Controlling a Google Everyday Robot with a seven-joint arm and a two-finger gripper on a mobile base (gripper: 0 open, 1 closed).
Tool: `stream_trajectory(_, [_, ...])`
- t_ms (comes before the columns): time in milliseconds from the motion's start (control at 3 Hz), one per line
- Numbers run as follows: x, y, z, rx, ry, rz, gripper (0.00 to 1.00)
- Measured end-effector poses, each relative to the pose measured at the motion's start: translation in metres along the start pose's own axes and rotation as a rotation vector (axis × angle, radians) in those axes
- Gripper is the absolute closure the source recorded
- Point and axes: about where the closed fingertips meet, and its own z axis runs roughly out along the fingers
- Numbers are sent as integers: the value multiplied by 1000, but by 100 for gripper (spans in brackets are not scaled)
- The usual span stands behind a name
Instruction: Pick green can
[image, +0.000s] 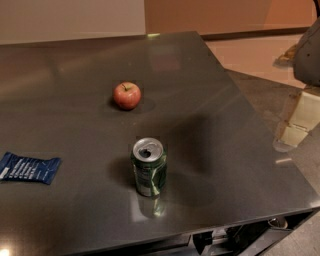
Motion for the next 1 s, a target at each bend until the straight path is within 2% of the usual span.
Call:
stream_trajectory(333, [0, 0, 0, 0, 0, 0, 0])
stream_trajectory(667, [-12, 3, 1, -27, -70, -34, 0])
stream_trajectory(1000, [-42, 12, 12, -99, -203, -108, 0])
